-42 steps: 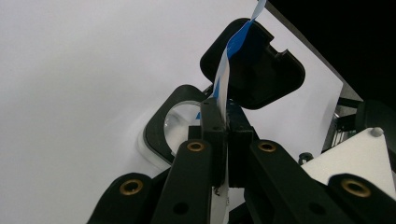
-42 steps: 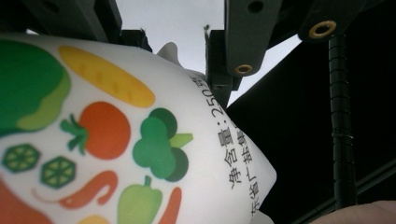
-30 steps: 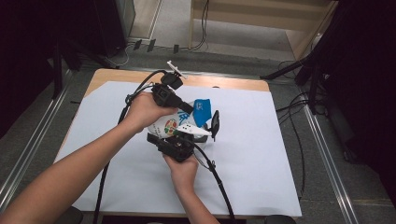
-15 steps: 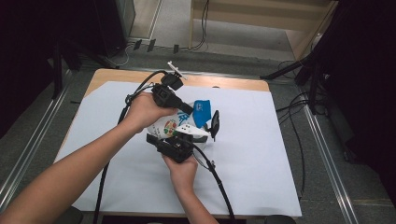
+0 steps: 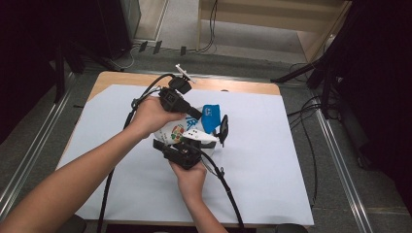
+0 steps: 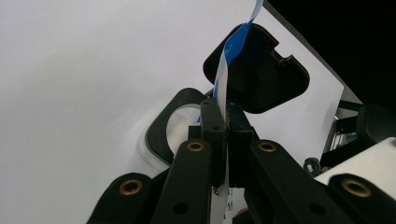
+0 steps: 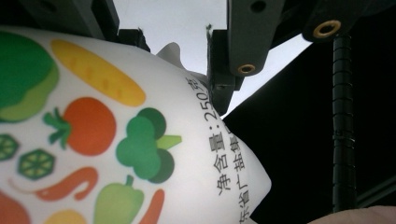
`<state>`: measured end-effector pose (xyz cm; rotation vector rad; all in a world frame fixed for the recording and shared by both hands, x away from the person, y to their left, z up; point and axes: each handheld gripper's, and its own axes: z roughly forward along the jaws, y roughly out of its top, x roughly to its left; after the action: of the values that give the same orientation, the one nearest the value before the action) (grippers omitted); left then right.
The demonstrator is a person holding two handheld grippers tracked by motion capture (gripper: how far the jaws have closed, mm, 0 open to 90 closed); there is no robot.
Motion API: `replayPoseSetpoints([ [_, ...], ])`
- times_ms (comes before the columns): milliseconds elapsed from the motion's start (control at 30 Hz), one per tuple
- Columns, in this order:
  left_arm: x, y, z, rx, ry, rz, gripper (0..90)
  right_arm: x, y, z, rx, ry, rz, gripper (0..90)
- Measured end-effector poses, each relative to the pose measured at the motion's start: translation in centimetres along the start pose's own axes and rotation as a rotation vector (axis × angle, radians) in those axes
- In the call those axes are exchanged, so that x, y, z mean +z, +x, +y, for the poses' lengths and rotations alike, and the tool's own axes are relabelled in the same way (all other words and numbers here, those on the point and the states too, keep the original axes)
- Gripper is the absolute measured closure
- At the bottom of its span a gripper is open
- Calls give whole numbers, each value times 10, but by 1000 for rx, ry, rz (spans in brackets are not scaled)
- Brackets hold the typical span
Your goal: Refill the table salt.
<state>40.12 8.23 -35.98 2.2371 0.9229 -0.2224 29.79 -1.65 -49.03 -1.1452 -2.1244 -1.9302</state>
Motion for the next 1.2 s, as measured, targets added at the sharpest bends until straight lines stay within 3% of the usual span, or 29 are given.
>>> replayPoseSetpoints([
  [267, 0, 0, 0, 5, 5, 1, 900, 2, 2, 1, -42, 14, -20, 640],
  [467, 0, 1, 0, -2, 10, -1, 900, 3, 2, 2, -43, 27, -23, 646],
  [1200, 1, -4, 2, 15, 18, -6, 893, 0, -1, 0, 22, 1, 10, 711],
])
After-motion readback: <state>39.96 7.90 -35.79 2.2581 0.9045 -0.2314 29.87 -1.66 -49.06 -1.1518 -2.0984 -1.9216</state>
